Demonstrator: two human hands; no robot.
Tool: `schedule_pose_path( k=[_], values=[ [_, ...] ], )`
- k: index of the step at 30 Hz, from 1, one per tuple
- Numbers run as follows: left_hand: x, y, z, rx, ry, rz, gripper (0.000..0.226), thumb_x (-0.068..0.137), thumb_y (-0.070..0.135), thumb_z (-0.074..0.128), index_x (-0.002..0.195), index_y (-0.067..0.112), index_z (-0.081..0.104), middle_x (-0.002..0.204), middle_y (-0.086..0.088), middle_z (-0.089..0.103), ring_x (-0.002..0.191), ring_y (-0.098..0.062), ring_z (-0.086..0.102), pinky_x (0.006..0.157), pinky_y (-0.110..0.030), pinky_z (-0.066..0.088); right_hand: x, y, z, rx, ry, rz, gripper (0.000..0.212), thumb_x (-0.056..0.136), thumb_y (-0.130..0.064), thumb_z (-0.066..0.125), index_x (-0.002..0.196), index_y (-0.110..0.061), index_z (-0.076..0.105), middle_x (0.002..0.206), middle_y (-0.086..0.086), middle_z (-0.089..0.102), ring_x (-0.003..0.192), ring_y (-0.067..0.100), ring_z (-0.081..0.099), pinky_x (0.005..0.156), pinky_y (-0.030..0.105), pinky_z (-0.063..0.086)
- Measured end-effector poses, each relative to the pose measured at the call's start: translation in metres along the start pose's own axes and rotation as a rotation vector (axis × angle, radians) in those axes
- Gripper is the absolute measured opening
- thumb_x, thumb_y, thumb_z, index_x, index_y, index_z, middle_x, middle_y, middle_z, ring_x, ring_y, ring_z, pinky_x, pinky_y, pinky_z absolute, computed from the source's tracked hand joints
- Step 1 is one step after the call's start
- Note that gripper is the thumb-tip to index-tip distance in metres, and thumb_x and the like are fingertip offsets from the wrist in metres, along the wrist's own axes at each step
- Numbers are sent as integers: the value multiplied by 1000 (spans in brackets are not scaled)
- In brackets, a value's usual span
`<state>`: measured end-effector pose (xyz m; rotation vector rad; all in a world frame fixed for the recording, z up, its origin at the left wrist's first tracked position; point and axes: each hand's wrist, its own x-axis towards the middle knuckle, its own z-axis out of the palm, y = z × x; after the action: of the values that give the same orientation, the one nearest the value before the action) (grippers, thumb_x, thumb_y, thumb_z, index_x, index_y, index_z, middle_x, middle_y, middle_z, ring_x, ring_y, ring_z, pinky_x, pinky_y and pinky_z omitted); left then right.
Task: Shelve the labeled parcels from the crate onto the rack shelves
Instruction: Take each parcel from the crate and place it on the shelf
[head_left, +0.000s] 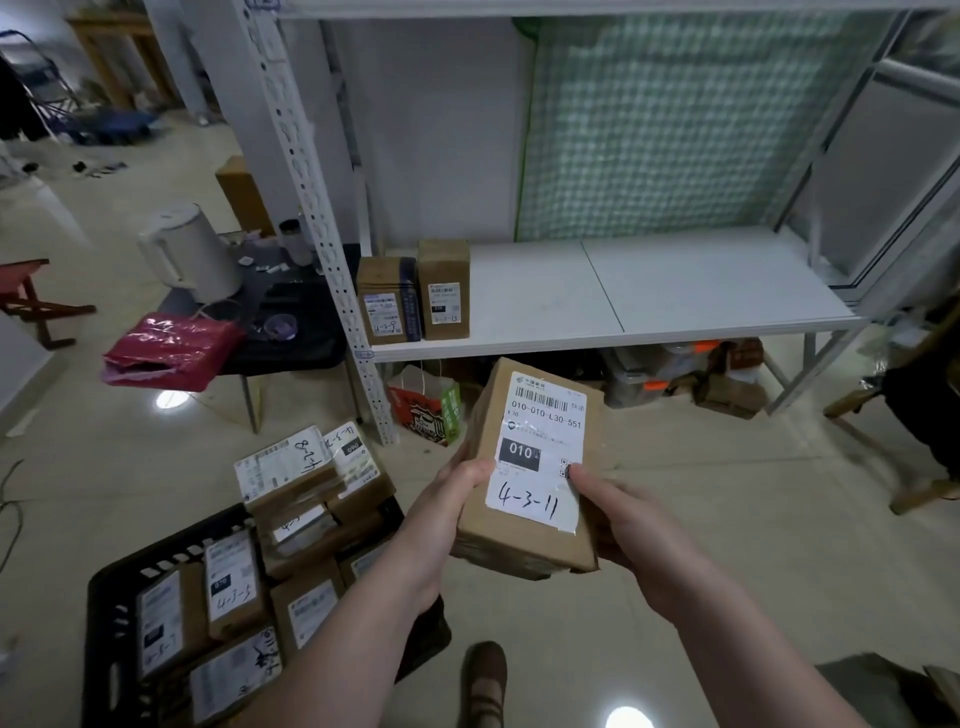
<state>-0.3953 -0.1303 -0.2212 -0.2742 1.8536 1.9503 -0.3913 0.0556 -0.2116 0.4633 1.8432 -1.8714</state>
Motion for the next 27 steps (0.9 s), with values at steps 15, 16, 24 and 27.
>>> schedule_pose_path(
  k=[15,16,24,27],
  values=[
    [164,73,-32,-83,-32,-98,40,90,52,45,119,31,64,110,7,72,108,-13,62,95,-37,45,172,-65,-20,276,-227,171,64,75,-71,40,120,-33,65,95,-3,75,87,18,61,79,43,42],
    [171,73,-33,-87,-49,-95,43,88,55,47,120,31,64,112,7,71,111,-14,61,97,-38,44,179,-66,-21,282,-244,169,64,74,-73,40,119,-35,65,97,-2,75,90,19,61,79,43,43],
    [231,86,-31,-74,69,-148,35,96,43,40,101,29,71,101,6,74,101,-14,61,92,-35,38,253,-83,-49,268,-352,139,107,35,-52,94,132,-26,56,124,12,67,103,30,64,88,49,52],
    [263,93,-25,-1,161,-150,27,94,36,49,111,28,69,102,7,74,104,-15,62,98,-39,39,287,-92,-60,231,-310,150,104,40,-36,90,135,-29,49,113,7,72,101,30,64,81,45,56]
  ],
)
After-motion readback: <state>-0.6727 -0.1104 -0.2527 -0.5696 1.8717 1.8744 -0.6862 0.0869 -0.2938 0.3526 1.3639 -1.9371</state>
